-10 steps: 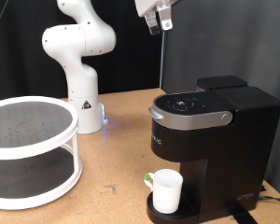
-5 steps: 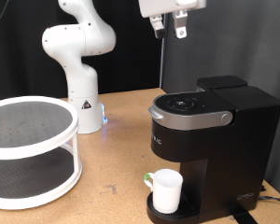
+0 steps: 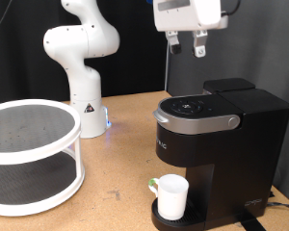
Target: Make a cup of coffee with the keurig machine
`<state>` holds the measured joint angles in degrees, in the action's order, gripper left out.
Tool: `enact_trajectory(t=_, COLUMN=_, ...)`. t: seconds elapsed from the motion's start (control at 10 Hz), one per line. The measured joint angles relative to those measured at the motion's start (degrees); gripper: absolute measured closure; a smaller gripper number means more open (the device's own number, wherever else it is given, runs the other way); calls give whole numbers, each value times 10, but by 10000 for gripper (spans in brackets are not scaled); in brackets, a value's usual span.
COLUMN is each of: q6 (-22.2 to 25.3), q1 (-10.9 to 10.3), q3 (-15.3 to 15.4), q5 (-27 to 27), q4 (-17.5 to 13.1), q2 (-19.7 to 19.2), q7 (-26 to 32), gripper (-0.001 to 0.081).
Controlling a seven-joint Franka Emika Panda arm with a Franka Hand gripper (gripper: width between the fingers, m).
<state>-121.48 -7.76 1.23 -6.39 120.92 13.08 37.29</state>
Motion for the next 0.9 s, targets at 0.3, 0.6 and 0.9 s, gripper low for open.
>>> enact_trajectory(t=0.3, q6=-36, q1=0, q3=12, q5=21, q4=12, q2=-16, q7=-26, gripper=6)
enact_trajectory(t=0.6, q6=-65, q1=0, q3=20, q5=30, q4=36, q2=-22, q7=-30, gripper=6)
enact_trajectory(t=0.9, q6=-92, q1=0, q3=26, q5=38, q4=64, q2=-23, q7=-34, gripper=135)
